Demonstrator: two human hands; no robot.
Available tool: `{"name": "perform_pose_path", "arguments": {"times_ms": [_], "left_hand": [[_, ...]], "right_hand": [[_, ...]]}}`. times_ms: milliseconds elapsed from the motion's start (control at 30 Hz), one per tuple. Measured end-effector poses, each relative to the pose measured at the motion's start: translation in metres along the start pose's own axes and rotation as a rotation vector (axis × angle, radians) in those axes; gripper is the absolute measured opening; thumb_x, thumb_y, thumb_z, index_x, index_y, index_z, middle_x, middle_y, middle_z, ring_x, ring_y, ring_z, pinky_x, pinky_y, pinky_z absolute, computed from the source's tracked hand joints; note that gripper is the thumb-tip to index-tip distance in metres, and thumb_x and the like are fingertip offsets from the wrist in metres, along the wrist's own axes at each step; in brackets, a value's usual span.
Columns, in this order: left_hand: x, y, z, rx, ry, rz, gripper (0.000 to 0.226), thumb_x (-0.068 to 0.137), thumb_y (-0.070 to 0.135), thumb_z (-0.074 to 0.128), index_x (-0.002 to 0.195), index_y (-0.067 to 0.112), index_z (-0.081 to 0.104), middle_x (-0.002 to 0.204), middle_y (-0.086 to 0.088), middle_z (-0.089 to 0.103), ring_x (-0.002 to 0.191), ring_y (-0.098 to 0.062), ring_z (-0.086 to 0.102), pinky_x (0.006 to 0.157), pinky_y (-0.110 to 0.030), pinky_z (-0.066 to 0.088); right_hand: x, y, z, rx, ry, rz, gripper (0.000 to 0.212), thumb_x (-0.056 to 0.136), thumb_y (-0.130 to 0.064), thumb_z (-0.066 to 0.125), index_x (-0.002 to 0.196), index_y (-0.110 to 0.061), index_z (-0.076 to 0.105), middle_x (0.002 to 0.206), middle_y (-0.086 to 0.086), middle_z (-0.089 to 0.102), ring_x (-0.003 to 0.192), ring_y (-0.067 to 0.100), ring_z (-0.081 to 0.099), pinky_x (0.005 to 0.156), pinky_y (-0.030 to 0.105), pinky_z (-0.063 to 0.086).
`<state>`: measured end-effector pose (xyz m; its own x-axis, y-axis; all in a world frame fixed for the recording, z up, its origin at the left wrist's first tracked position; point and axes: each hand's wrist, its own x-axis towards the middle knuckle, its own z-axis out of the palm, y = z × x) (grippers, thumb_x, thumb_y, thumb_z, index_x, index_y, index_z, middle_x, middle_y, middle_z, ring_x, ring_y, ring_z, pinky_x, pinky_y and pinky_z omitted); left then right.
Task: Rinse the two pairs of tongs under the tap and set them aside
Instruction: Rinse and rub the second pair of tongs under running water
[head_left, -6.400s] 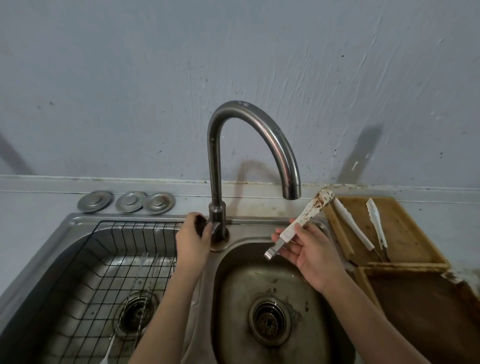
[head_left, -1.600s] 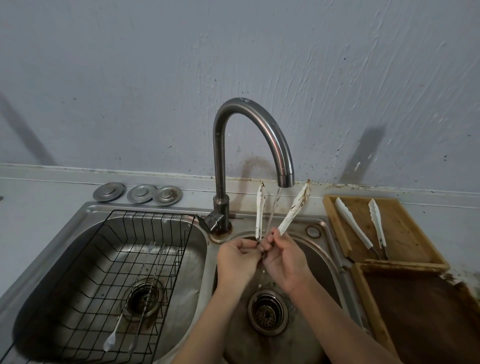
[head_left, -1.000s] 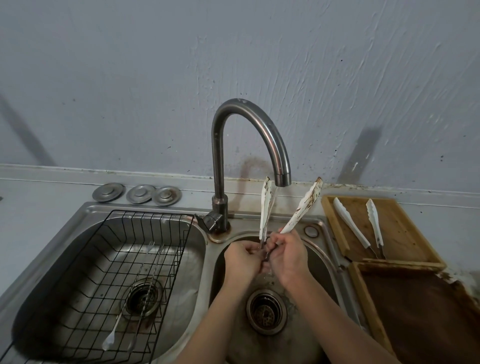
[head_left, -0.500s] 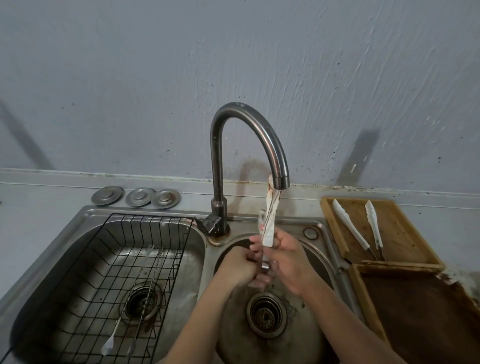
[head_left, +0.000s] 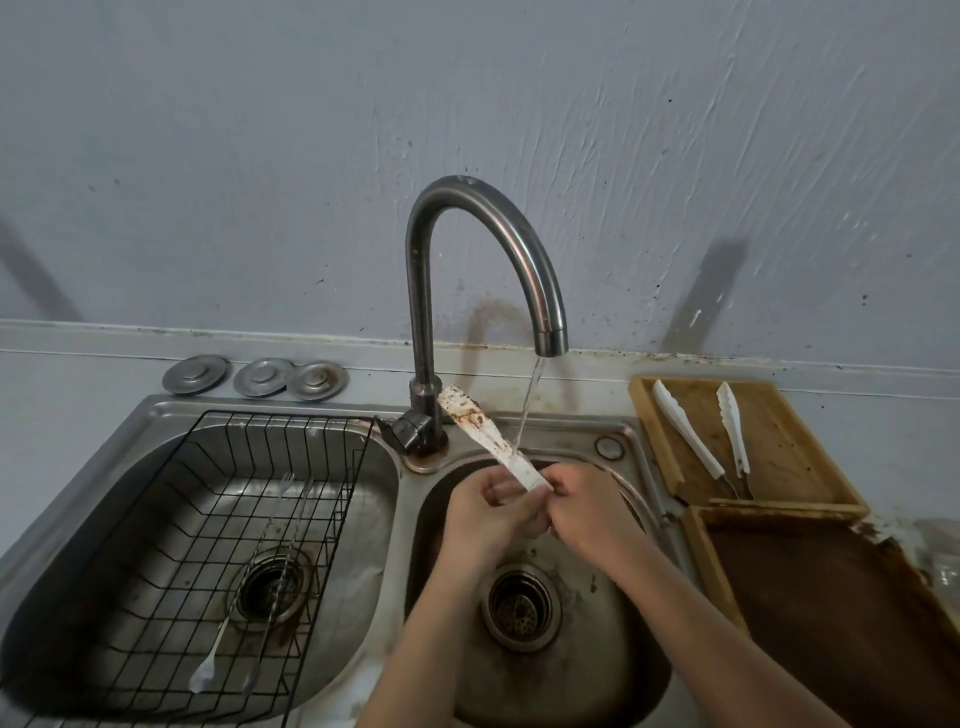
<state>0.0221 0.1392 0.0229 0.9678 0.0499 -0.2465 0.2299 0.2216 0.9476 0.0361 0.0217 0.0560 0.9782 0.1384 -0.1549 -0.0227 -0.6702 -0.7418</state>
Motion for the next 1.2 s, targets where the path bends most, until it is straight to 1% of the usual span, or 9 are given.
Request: {"name": "perform_pose_path", "arguments": {"times_ms": [133, 233, 400, 567, 800, 900, 967, 1133, 1200], "left_hand": [[-0.004, -0.011, 0.007, -0.131, 0.097, -0.105, 0.016, 0.08, 0.017, 0.072, 0.08, 0.002, 0.068, 0.064, -0.01, 0.063, 0.056, -0.017, 0.055, 0.053, -0.023, 0.046], [-0.005, -0.012, 0.014, -0.128, 0.183, -0.096, 0.032, 0.092, 0.024, 0.056, 0.069, 0.005, 0.067, 0.046, 0.0, 0.06, 0.041, -0.008, 0.05, 0.044, -0.018, 0.042], [-0.007, -0.013, 0.025, -0.124, 0.132, -0.154, 0.015, 0.085, 0.014, 0.067, 0.082, 0.004, 0.058, 0.064, -0.009, 0.058, 0.053, -0.015, 0.05, 0.048, -0.021, 0.043], [-0.005, -0.011, 0.02, -0.213, 0.171, -0.17, 0.028, 0.091, 0.026, 0.059, 0.078, 0.003, 0.068, 0.057, -0.004, 0.066, 0.051, -0.014, 0.055, 0.051, -0.024, 0.043], [-0.01, -0.013, 0.019, -0.154, 0.107, -0.225, 0.017, 0.089, 0.021, 0.061, 0.084, 0.005, 0.062, 0.063, -0.005, 0.06, 0.054, -0.013, 0.048, 0.056, -0.023, 0.041], [-0.007, -0.009, 0.018, -0.475, 0.133, -0.272, 0.023, 0.094, 0.024, 0.052, 0.092, 0.005, 0.064, 0.083, -0.011, 0.069, 0.071, -0.018, 0.063, 0.071, -0.028, 0.049], [-0.005, -0.008, 0.019, -0.544, 0.155, -0.294, 0.028, 0.097, 0.028, 0.048, 0.098, 0.006, 0.063, 0.09, -0.013, 0.075, 0.082, -0.021, 0.072, 0.078, -0.032, 0.055], [-0.006, -0.01, 0.021, -0.361, 0.075, -0.285, 0.015, 0.084, 0.008, 0.066, 0.095, -0.002, 0.061, 0.071, -0.009, 0.07, 0.066, -0.016, 0.068, 0.078, -0.031, 0.057], [-0.005, -0.01, 0.02, -0.392, 0.079, -0.284, 0.019, 0.087, 0.016, 0.063, 0.094, -0.001, 0.062, 0.067, -0.009, 0.069, 0.061, -0.017, 0.066, 0.073, -0.031, 0.058]], "right_hand": [[-0.006, 0.01, 0.002, -0.181, 0.059, -0.025, 0.034, 0.091, -0.025, 0.05, 0.057, -0.024, 0.05, 0.053, -0.007, 0.051, 0.044, 0.004, 0.044, 0.044, 0.018, 0.033], [-0.009, 0.016, 0.002, -0.28, 0.115, -0.022, 0.042, 0.093, -0.035, 0.047, 0.053, -0.022, 0.045, 0.049, -0.006, 0.044, 0.043, 0.007, 0.04, 0.044, 0.021, 0.03], [-0.008, 0.023, -0.001, -0.411, 0.141, -0.041, 0.036, 0.097, -0.036, 0.035, 0.063, -0.027, 0.041, 0.059, -0.008, 0.047, 0.055, 0.008, 0.049, 0.051, 0.024, 0.036], [-0.011, 0.031, -0.001, -0.399, 0.126, -0.148, 0.025, 0.097, -0.03, 0.037, 0.092, -0.022, 0.06, 0.072, -0.01, 0.053, 0.059, 0.007, 0.05, 0.051, 0.021, 0.038], [-0.012, 0.033, 0.001, -0.374, 0.241, -0.13, 0.031, 0.092, -0.04, 0.047, 0.066, -0.025, 0.052, 0.053, -0.008, 0.046, 0.048, 0.006, 0.044, 0.047, 0.016, 0.029], [-0.01, 0.033, 0.005, -0.335, 0.24, -0.153, 0.02, 0.09, -0.04, 0.051, 0.08, -0.024, 0.06, 0.063, -0.012, 0.05, 0.054, 0.003, 0.049, 0.049, 0.016, 0.036], [-0.011, 0.035, 0.009, -0.309, 0.23, -0.15, 0.016, 0.091, -0.038, 0.051, 0.089, -0.024, 0.059, 0.071, -0.015, 0.052, 0.058, 0.0, 0.049, 0.05, 0.015, 0.036], [-0.013, 0.037, 0.009, -0.3, 0.251, -0.162, 0.015, 0.092, -0.033, 0.05, 0.087, -0.023, 0.059, 0.071, -0.011, 0.052, 0.062, 0.0, 0.05, 0.054, 0.015, 0.035], [-0.012, 0.038, 0.006, -0.318, 0.26, -0.178, 0.015, 0.091, -0.032, 0.052, 0.083, -0.023, 0.061, 0.068, -0.012, 0.052, 0.062, 0.001, 0.049, 0.062, 0.018, 0.038]]}}
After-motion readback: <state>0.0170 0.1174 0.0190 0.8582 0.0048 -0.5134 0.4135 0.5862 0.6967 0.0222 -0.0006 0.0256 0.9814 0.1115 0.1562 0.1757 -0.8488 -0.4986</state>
